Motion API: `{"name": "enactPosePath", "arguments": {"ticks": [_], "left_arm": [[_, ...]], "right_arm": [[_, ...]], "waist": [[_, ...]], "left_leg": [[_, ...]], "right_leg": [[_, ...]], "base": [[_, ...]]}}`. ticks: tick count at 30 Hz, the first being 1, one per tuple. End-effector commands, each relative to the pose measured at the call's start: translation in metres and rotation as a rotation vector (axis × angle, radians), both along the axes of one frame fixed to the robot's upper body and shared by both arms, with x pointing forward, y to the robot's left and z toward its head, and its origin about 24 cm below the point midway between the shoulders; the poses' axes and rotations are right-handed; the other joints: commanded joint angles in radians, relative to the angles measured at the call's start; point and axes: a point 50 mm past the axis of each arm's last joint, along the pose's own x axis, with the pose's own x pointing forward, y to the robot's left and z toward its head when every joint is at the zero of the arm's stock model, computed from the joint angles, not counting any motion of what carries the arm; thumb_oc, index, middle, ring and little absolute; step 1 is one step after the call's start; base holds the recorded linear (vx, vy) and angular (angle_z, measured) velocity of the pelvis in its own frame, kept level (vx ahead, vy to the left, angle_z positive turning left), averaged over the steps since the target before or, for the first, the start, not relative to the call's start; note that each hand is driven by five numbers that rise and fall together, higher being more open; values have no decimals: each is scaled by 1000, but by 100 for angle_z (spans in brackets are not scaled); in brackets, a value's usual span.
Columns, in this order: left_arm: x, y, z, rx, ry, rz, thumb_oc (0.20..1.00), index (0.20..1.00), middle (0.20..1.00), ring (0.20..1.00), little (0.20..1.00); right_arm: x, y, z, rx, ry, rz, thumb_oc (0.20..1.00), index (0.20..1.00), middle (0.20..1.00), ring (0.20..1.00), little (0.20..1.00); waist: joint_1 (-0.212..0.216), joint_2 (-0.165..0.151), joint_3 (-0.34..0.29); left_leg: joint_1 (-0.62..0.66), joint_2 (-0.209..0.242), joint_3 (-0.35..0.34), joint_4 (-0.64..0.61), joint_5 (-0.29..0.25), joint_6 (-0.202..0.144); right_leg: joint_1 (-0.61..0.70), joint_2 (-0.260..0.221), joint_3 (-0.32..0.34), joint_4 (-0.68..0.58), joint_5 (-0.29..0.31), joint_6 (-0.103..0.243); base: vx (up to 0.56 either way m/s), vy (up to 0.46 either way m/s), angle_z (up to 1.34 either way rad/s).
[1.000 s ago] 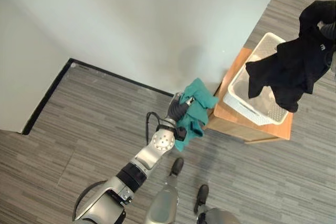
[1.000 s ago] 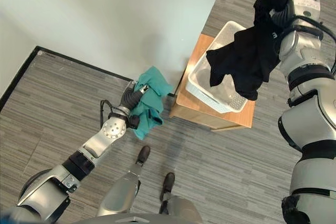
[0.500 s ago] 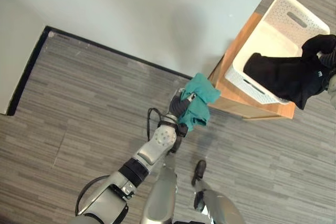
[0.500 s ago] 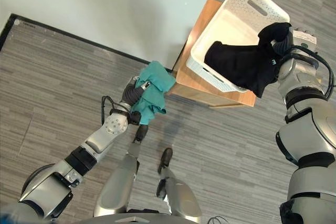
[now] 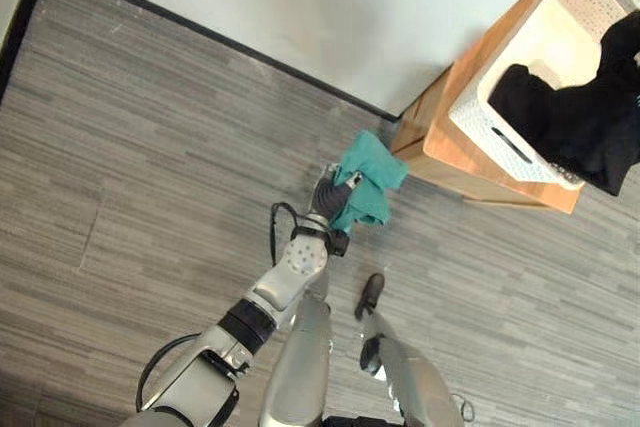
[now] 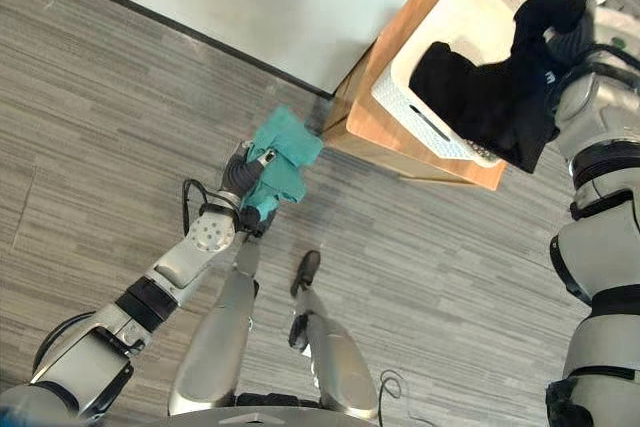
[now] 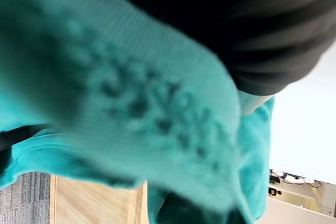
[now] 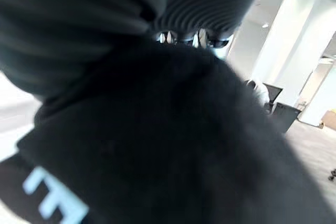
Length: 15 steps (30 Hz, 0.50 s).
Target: Pick up bed clothes into laundry basket.
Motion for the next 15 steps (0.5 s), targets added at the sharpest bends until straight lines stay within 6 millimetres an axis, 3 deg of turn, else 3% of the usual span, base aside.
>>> {"name": "enactPosePath", "arguments": {"ticks": [1,7,8,9,10,15], "left_arm": [[-7,-16,28,-91,-135,-94,200,200,200,200,200],[-8,-20,29,-87,-143,-109,200,200,200,200,200],[-8,-21,28,-90,-138,-111,200,200,200,200,200],[-8,-22,27,-91,-133,-115,200,200,200,200,200],[-8,-22,27,-91,-134,-115,200,200,200,200,200],[-6,-23,28,-89,-131,-112,200,200,200,200,200]], "right_arm": [[-37,-33,53,-50,-168,-126,200,200,200,200,200],[-35,-35,47,-31,-142,-133,200,200,200,200,200],[-34,-36,43,-29,-117,-143,429,429,429,429,429],[-33,-36,39,-32,-94,-149,429,429,429,429,429],[-33,-37,40,-32,-94,-149,1000,1000,1000,1000,1000],[-17,-21,29,-16,-48,-89,1000,1000,1000,1000,1000]], "waist": [[13,4,-20],[20,5,0],[22,6,3],[25,7,6],[23,7,5],[27,11,9]], "left_leg": [[36,34,2,-37,-70,-71],[3,29,0,-37,-63,-74],[2,28,0,-37,-64,-75],[4,29,2,-37,-68,-76],[0,28,0,-37,-63,-75],[14,23,7,-37,-68,-76]], "right_leg": [[-120,-18,-6,12,76,62],[-148,-24,-8,12,84,69],[-149,-24,-8,12,84,69],[-146,-24,-8,12,81,69],[-149,-25,-9,12,84,70],[-135,-27,-8,12,82,72]], "base": [[0,0,0],[-2,7,2],[5,7,5],[0,11,6],[8,11,8],[1,2,2]]}}
